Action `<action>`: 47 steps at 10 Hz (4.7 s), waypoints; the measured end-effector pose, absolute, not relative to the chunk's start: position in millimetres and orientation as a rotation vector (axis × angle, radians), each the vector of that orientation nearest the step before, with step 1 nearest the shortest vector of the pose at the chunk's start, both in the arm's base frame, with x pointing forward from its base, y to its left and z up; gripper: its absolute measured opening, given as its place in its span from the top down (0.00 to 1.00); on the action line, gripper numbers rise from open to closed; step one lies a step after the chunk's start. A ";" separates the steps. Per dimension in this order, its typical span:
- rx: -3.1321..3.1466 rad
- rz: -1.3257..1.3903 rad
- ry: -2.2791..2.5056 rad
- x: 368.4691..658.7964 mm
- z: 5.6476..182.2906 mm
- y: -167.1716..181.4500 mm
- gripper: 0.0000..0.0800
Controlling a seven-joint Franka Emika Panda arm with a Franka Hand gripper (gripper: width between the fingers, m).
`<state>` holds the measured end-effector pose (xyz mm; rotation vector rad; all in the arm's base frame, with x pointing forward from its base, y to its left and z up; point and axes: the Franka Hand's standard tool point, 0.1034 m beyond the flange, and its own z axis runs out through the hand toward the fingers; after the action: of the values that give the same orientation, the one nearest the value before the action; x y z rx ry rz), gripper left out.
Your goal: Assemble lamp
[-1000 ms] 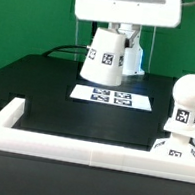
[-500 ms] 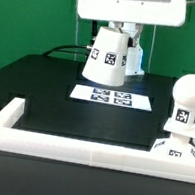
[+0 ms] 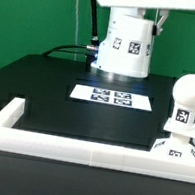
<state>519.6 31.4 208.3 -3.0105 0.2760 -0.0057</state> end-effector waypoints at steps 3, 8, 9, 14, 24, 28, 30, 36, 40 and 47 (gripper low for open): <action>-3.002 0.100 0.363 544.8 223.1 45.3 0.94; -3.003 0.072 0.329 554.5 229.7 58.8 0.94; -3.001 0.046 0.324 563.4 234.6 69.5 0.94; -2.983 -0.012 0.374 599.3 249.1 112.0 0.94; -3.014 0.011 0.294 600.6 202.4 117.7 0.94; -3.023 -0.024 0.267 607.6 179.6 116.0 0.94; -3.028 -0.043 0.272 610.6 164.2 114.7 0.94; -3.034 -0.044 0.282 609.9 150.8 113.4 0.94; -3.032 -0.055 0.288 611.5 156.1 111.2 0.28; -2.997 -0.032 0.460 606.8 182.4 117.4 0.13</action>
Offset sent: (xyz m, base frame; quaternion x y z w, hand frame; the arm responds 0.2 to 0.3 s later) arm 0.0000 0.0000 0.0000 0.0000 0.0000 0.0000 1.0000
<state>606.8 117.4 182.4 -2.9968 0.4600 -0.0320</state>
